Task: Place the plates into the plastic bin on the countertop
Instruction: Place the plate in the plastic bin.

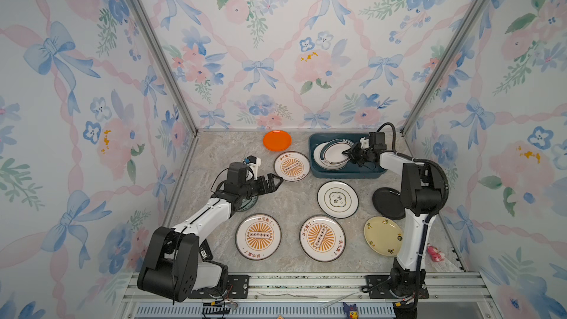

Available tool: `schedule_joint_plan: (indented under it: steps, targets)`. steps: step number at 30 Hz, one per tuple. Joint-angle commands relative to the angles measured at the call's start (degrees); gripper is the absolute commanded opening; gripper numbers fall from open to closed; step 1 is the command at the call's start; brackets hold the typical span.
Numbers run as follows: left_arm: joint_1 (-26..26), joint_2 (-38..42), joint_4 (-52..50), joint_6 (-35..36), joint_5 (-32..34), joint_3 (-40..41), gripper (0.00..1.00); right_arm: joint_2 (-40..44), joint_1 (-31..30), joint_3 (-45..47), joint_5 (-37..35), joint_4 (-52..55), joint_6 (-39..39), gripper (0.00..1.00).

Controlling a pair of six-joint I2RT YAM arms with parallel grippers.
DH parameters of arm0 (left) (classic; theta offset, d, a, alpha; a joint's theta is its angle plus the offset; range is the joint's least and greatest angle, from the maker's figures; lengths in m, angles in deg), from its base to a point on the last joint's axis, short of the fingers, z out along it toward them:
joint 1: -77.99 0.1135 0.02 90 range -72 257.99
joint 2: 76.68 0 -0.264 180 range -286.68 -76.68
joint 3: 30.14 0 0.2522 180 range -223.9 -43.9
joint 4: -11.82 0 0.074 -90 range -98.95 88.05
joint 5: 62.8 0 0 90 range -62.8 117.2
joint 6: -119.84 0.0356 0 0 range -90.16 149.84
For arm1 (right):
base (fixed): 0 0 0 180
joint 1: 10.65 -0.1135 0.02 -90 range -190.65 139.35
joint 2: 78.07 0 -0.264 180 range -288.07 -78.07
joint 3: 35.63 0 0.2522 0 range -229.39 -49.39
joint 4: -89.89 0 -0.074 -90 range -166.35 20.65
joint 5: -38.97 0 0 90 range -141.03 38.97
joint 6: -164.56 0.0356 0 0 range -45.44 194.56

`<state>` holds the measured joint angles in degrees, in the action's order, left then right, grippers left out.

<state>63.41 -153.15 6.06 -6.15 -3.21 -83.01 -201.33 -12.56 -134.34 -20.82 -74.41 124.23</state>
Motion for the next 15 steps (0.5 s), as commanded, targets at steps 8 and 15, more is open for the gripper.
schedule_joint_plan:
  steps: [8, 15]
  targets:
    - [-0.53, -1.15, -0.28, 1.26, -0.31, -0.08, 0.98, -0.6, -0.21, -5.28, -2.92, 10.1, -6.64, 0.46]
    - [-0.62, -1.32, -0.36, 1.26, -0.44, -0.22, 0.98, -1.1, -1.53, -9.19, -6.5, 18.29, -11.6, 0.49]
